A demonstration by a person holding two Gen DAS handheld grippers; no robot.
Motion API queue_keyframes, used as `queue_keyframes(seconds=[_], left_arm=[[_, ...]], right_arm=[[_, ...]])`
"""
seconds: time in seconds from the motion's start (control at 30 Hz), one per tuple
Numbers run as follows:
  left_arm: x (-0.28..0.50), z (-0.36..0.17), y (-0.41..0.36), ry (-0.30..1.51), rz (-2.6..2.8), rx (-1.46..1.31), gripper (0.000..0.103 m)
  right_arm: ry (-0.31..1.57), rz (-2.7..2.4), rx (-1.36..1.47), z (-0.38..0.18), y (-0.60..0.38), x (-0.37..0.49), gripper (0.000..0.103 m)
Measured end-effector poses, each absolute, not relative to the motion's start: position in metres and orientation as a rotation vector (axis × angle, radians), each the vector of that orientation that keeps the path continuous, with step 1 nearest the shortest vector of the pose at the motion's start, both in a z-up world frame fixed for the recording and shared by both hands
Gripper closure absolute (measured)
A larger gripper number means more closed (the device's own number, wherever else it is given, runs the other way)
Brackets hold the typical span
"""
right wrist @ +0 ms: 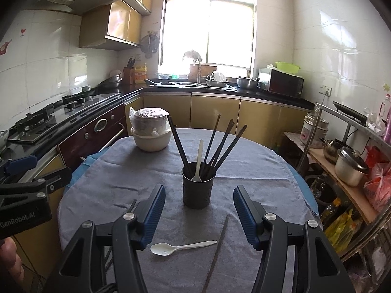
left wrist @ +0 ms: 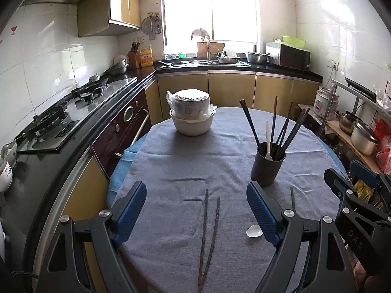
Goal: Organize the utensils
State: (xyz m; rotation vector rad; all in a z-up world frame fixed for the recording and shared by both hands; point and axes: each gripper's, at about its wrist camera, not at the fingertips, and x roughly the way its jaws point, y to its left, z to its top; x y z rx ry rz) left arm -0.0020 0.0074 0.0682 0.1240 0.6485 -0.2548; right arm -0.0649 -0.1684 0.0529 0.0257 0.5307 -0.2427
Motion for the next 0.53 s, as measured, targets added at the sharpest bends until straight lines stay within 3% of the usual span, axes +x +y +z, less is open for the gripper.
queue_keyframes(seconds=[0.53], left_arm=[[0.023, 0.053, -0.005, 0.682, -0.267, 0.128, 0.018]], right_arm=[[0.549, -0.200, 0.062, 0.036, -0.183, -0.039, 0.041]])
